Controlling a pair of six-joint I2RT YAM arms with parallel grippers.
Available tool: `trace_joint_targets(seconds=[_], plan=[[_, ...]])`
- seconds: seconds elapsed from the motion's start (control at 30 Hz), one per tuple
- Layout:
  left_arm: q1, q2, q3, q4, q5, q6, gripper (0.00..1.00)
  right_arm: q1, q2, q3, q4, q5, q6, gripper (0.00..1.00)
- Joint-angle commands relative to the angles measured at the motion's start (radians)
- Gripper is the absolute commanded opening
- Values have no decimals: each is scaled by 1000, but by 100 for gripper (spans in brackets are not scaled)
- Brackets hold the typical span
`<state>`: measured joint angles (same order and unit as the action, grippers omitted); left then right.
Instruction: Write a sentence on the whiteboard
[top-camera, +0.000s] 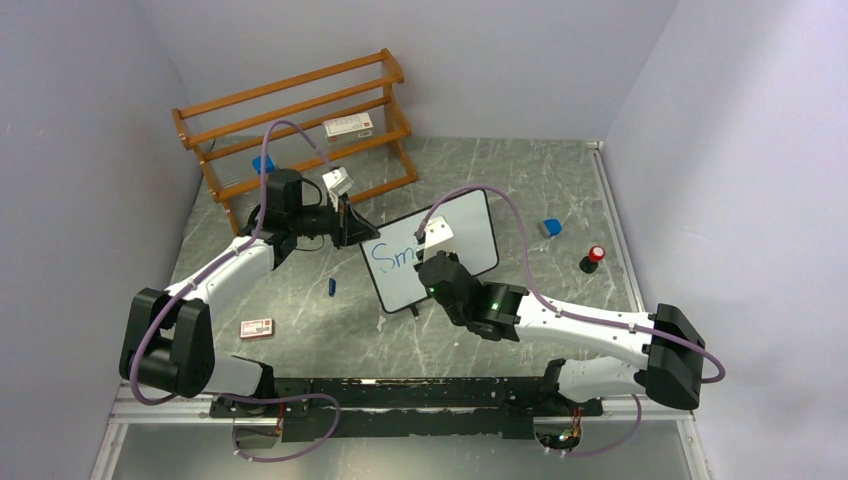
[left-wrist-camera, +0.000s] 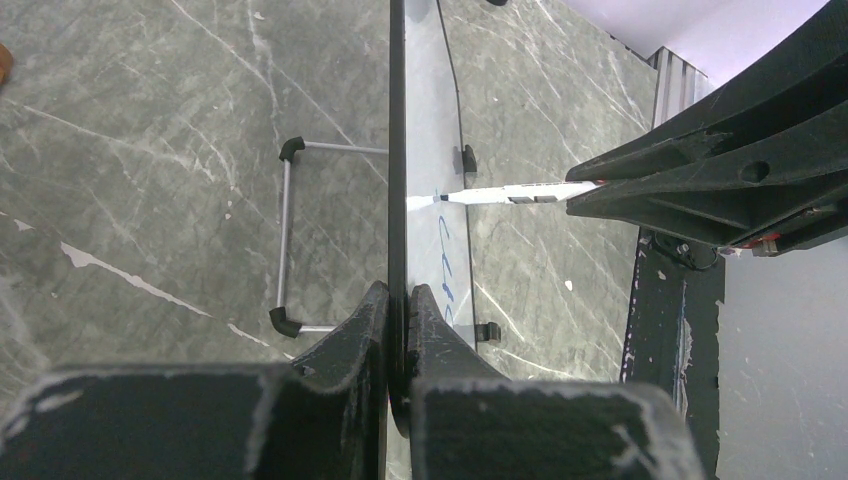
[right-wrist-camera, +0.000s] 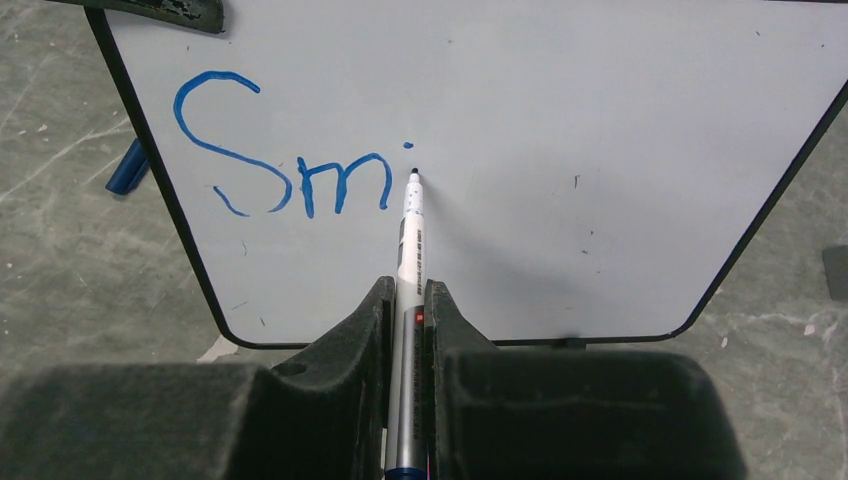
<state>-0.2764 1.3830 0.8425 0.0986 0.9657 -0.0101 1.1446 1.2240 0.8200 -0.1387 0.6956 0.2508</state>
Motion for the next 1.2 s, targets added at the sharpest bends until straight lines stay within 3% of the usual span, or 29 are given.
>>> trace_joint_targets(seconds=[0.0, 1.17], plan=[[7, -1, 17, -21, 19, 59, 5, -8, 22, 18, 38, 5, 1, 0], [6, 2, 24, -43, 3, 69, 5, -7, -36, -13, -70, -9, 46, 0]])
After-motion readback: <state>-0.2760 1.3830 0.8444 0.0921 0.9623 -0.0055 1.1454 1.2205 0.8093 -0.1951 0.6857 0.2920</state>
